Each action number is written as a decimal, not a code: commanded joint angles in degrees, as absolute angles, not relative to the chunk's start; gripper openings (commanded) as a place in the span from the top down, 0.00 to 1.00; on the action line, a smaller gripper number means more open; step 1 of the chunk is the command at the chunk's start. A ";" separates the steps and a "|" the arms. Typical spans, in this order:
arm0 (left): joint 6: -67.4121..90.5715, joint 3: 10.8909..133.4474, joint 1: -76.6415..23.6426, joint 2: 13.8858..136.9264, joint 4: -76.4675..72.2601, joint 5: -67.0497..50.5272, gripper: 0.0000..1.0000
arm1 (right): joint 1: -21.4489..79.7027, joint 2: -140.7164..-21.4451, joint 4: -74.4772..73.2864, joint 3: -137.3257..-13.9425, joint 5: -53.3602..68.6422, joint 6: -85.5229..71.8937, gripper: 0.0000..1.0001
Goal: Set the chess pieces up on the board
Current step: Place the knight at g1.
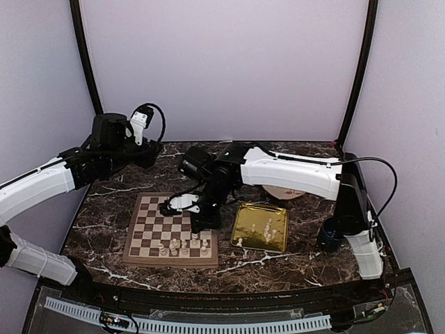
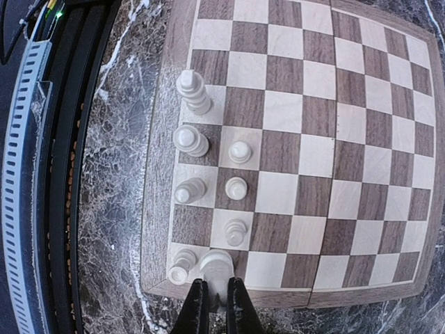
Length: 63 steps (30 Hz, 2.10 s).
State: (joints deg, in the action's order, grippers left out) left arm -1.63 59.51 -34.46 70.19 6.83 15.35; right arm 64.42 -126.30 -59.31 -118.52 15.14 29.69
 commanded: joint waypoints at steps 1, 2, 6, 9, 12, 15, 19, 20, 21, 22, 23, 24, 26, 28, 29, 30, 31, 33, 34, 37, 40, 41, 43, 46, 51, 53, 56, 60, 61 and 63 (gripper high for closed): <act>-1.36 58.73 -33.75 68.12 5.45 16.16 0.44 | 66.32 -127.93 -61.62 -120.32 14.53 29.72 0.95; -1.32 58.71 -33.67 68.08 5.37 16.06 0.44 | 66.64 -127.96 -61.76 -120.26 14.44 29.79 0.95; -1.23 58.71 -33.66 68.03 5.47 15.55 0.44 | 67.71 -128.42 -61.67 -119.74 14.52 29.89 0.95; -1.23 58.71 -33.66 68.04 5.46 14.90 0.44 | 68.12 -128.93 -61.58 -119.31 14.28 29.97 0.95; -1.27 58.73 -33.66 67.97 5.54 14.56 0.44 | 68.18 -129.55 -61.36 -119.27 14.37 30.03 0.95; -1.32 58.76 -33.64 67.98 5.63 14.47 0.44 | 68.29 -130.26 -61.20 -119.42 13.88 30.20 0.95; -1.44 58.71 -33.66 67.94 5.71 14.26 0.44 | 68.25 -131.34 -61.09 -119.70 13.66 30.07 0.95; -1.46 58.72 -33.66 68.02 5.73 14.26 0.44 | 68.26 -131.51 -61.04 -119.75 13.75 30.09 0.95; -1.49 58.71 -33.62 68.09 5.76 14.20 0.44 | 68.23 -131.75 -61.00 -119.86 13.84 30.12 0.95; -1.56 58.78 -33.66 68.16 5.82 14.16 0.44 | 68.21 -132.02 -61.08 -120.02 13.97 30.09 0.95; -1.58 58.81 -33.66 68.20 5.90 14.15 0.44 | 68.24 -132.27 -61.04 -120.09 14.08 30.06 0.95; -1.65 58.80 -33.66 68.20 5.89 14.15 0.44 | 68.24 -132.38 -61.03 -120.22 14.18 30.14 0.94; -1.75 58.88 -33.66 68.31 6.02 14.07 0.44 | 68.25 -132.63 -61.09 -120.42 14.19 30.18 0.94; -1.76 58.92 -33.66 68.29 5.98 14.07 0.44 | 68.27 -132.83 -61.07 -120.58 14.47 30.15 0.94; -1.76 58.89 -33.66 68.29 6.04 14.02 0.44 | 68.27 -132.93 -61.03 -120.73 14.48 30.15 0.94; -1.76 58.89 -33.65 68.37 6.13 13.91 0.44 | 68.29 -133.02 -61.06 -120.87 14.45 30.09 0.94; -1.76 58.93 -33.66 68.38 6.14 13.82 0.44 | 68.29 -133.14 -61.00 -120.90 14.50 30.06 0.94; -1.76 58.98 -33.62 68.46 6.15 13.60 0.44 | 68.29 -133.36 -60.65 -121.01 14.47 29.96 0.94; -1.76 58.97 -33.66 68.54 6.27 13.42 0.44 | 68.29 -133.49 -60.61 -121.19 14.50 29.95 0.93; -1.84 59.07 -33.66 68.77 6.39 13.27 0.44 | 68.29 -134.22 -60.90 -121.93 14.52 29.83 0.93; -1.85 59.09 -33.66 68.82 6.45 13.12 0.44 | 68.28 -134.55 -60.78 -121.85 14.13 29.79 0.91; -1.85 59.07 -33.66 68.82 6.47 13.05 0.44 | 68.25 -134.50 -60.62 -121.70 13.97 29.65 0.90; -1.89 59.06 -33.66 68.90 6.51 13.01 0.44 | 68.29 -134.55 -60.29 -121.49 13.85 29.45 0.87; -1.85 59.15 -33.65 68.97 6.58 12.93 0.44 | 68.32 -134.50 -60.24 -121.41 13.46 29.35 0.80; -1.85 59.15 -33.65 69.04 6.61 12.62 0.44 | 68.37 -133.29 -60.06 -121.38 13.37 29.12 0.72; -1.91 59.23 -33.66 69.13 6.65 12.58 0.44 | 68.25 -132.52 -60.35 -121.87 13.17 29.13 0.71; -1.89 59.28 -33.66 69.38 6.80 12.20 0.44 | 67.78 -130.15 -60.60 -121.06 12.62 29.14 0.68; -1.85 59.54 -33.62 69.97 7.19 11.66 0.44 | 64.89 -123.84 -58.79 -114.75 13.07 28.45 0.67; -1.85 59.66 -33.66 70.16 7.28 11.47 0.44 | 63.88 -122.03 -57.89 -112.37 13.03 28.42 0.67; -2.02 59.87 -33.66 70.66 7.57 11.20 0.44 | 61.25 -118.29 -55.77 -107.41 12.60 28.15 0.67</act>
State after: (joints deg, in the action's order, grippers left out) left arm -1.69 59.48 -33.91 69.95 6.55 12.40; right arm 65.91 -126.96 -59.07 -113.60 13.17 29.34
